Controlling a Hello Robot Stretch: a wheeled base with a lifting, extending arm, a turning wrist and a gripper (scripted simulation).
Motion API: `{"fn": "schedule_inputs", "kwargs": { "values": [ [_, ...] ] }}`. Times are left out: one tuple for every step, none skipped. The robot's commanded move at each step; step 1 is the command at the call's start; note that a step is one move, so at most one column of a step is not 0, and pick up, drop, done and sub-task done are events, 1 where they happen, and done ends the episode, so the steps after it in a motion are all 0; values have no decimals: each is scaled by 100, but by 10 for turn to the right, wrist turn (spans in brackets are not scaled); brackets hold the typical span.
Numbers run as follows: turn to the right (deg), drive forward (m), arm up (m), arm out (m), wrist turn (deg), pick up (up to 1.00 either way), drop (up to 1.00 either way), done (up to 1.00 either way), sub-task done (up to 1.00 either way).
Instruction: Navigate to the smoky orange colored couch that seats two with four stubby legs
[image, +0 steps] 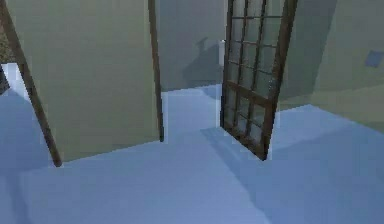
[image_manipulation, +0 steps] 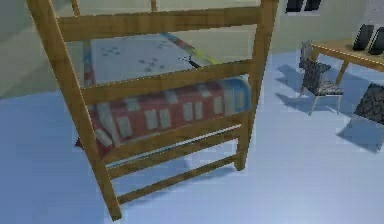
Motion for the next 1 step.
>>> {"fn": "schedule_inputs", "kwargs": {
  "values": [
    [0, 100, 0, 0, 0, 0, 0, 0, 0]
  ]
}}
